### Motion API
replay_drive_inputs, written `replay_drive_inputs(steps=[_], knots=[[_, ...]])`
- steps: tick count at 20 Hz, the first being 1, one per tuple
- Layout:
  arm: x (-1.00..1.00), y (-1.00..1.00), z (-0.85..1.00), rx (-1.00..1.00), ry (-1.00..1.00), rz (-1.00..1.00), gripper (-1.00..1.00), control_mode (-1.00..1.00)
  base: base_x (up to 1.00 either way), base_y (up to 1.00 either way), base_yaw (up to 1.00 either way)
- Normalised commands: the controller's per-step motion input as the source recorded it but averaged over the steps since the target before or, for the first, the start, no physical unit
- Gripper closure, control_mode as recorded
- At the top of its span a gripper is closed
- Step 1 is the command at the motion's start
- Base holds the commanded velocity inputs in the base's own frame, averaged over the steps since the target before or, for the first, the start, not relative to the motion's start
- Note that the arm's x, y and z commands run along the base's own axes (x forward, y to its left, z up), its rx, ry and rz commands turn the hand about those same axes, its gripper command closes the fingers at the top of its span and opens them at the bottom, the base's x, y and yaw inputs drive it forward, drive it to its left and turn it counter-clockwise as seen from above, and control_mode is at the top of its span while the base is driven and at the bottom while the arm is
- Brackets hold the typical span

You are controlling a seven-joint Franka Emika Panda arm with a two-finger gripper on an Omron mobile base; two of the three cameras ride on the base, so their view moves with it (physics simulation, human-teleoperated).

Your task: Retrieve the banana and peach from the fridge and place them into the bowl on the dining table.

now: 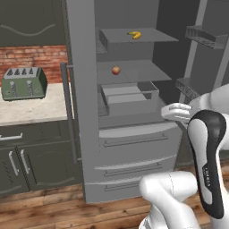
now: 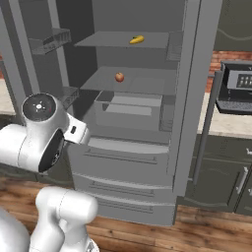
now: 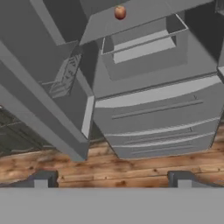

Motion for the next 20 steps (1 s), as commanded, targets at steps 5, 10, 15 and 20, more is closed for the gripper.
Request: replay_drive_inputs(steps=[5,10,15,20], knots=[[-0.73,-0.21,0.53,-0.16,-0.03,-0.07,-1.0,-1.0,0.0,0.0,0.0],[-0.16,-0.21,0.86,-0.01,0.0,-0.13,-1.0,-1.0,0.0,0.0,0.0],[-0.01,-0.09,0.72,0.0,0.0,-0.08,-1.0,-1.0,0.0,0.0,0.0],[-0.27,0.0,0.08,0.0,-0.06,-0.02,-1.0,-1.0,0.0,0.0,0.0]])
